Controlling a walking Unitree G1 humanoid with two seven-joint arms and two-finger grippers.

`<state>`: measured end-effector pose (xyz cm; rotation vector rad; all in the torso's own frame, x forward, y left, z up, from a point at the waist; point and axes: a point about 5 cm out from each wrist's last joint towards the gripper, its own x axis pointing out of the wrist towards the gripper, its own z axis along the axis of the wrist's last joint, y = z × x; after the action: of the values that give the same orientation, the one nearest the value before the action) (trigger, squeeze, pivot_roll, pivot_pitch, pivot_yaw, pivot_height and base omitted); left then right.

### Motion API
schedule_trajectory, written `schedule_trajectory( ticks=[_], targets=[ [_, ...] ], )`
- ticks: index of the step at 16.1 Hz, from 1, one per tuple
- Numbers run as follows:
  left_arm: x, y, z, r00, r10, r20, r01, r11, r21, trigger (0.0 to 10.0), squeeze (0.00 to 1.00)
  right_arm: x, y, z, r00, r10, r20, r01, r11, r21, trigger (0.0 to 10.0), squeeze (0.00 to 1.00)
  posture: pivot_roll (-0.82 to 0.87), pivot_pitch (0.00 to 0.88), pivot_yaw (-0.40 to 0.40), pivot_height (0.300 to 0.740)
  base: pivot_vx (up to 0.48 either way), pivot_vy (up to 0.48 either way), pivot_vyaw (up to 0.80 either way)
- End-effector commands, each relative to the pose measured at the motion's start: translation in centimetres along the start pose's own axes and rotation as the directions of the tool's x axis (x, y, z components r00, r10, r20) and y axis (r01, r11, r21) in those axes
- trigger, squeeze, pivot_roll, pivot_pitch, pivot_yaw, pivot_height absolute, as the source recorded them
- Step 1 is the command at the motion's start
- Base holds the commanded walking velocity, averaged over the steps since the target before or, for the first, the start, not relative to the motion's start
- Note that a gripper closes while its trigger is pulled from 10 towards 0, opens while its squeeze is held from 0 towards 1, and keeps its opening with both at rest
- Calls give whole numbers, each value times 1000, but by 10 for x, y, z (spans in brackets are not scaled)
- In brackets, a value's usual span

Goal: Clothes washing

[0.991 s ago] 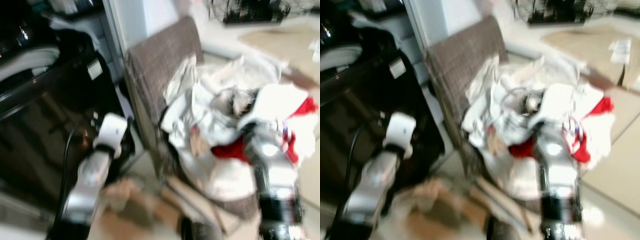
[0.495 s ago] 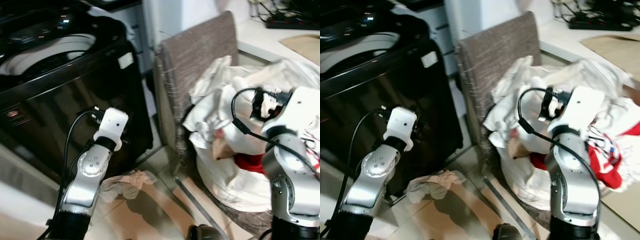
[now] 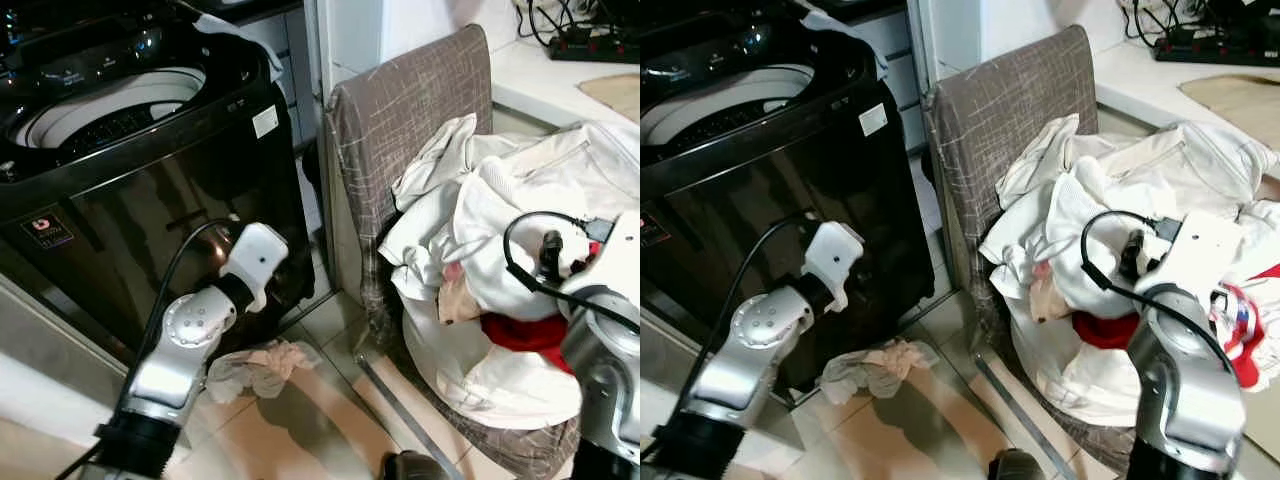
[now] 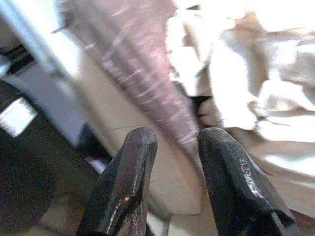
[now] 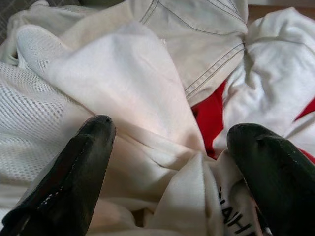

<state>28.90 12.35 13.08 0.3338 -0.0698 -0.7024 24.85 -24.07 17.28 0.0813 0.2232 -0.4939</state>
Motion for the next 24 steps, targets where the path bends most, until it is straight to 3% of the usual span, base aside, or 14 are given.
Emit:
schedule_trajectory(
  ticks=[1, 4, 7, 11, 14, 17, 20, 22, 23, 24],
  targets=[
    [-2, -3, 3, 998, -63, 3, 63, 998, 4, 10000, 0, -9, 3, 13, 1000, 23, 18, -24, 999, 25, 10000, 0, -259, 82, 90, 740, 0, 0, 0],
    [3, -3, 28, 983, -165, 86, 171, 983, -67, 10000, 0, -20, -2, 24, 1000, 17, 7, -17, 998, 60, 10000, 0, -285, 93, 101, 740, 0, 0, 0],
    [3, -17, 34, 952, -293, 93, 300, 951, -80, 10000, 0, -26, -3, 16, 994, -15, -107, 22, 997, 72, 10000, 0, -289, 94, 105, 740, 0, 0, 0],
    [3, -15, 41, 951, -285, 121, 303, 936, -180, 10000, 0, -31, -4, 0, 978, -33, -204, 40, 999, 34, 10000, 0, -284, 89, 107, 740, 0, 0, 0],
    [-1, -16, 40, 950, -293, 105, 308, 933, -185, 10000, 0, -34, -8, -14, 947, -68, -314, 74, 997, 7, 10000, 0, -273, 86, 99, 740, 0, 0, 0],
    [1, -15, 39, 962, -258, 88, 271, 944, -188, 10000, 0, -13, -19, -65, 907, -112, -407, 105, 994, -39, 10000, 0, -255, 76, 96, 740, 0, 0, 0],
    [2, -18, 39, 968, -238, 77, 248, 956, -158, 10000, 0, 25, -15, -94, 899, -112, -423, 89, 993, -75, 10000, 0, -222, 75, 102, 740, 0, 0, 0],
    [3, -21, 39, 971, -228, 75, 237, 960, -150, 10000, 0, 36, -12, -102, 897, -116, -426, 99, 993, -61, 10000, 0, -208, 74, 105, 740, 0, 0, 0],
    [3, -22, 40, 973, -220, 75, 228, 965, -127, 10000, 0, 41, -8, -100, 906, -104, -409, 89, 994, -56, 0, 0, -208, 74, 105, 740, 0, 0, 0],
    [4, -22, 41, 976, -202, 82, 210, 972, -105, 10000, 0, 50, -4, -96, 921, -105, -375, 90, 994, -55, 0, 0, -191, 73, 101, 740, 0, 0, 0]
  ],
)
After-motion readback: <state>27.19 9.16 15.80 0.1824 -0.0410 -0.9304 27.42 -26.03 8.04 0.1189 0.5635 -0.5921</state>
